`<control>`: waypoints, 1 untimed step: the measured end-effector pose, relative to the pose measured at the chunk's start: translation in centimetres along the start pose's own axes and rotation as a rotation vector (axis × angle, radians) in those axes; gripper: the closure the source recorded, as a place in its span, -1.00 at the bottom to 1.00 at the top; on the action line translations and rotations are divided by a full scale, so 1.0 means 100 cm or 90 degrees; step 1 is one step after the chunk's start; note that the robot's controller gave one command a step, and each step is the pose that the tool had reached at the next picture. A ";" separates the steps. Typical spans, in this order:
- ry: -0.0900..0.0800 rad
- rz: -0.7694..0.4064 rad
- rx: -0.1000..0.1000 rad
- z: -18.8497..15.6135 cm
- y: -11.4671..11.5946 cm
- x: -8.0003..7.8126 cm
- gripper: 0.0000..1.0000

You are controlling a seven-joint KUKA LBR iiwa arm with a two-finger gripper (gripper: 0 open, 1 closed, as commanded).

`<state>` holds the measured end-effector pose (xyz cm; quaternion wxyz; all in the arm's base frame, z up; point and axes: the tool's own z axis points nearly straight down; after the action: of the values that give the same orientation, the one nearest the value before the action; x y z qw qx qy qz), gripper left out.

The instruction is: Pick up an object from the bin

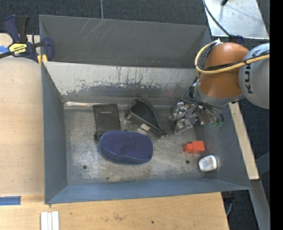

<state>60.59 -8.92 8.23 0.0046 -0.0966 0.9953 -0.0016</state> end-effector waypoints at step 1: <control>0.005 -0.243 -0.001 -0.041 -0.039 0.001 1.00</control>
Offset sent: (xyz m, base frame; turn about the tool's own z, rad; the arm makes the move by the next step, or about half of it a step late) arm 0.0063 -0.0355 0.0424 -0.3836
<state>61.19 -12.72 12.39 0.0006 -0.2834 0.9590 -0.0017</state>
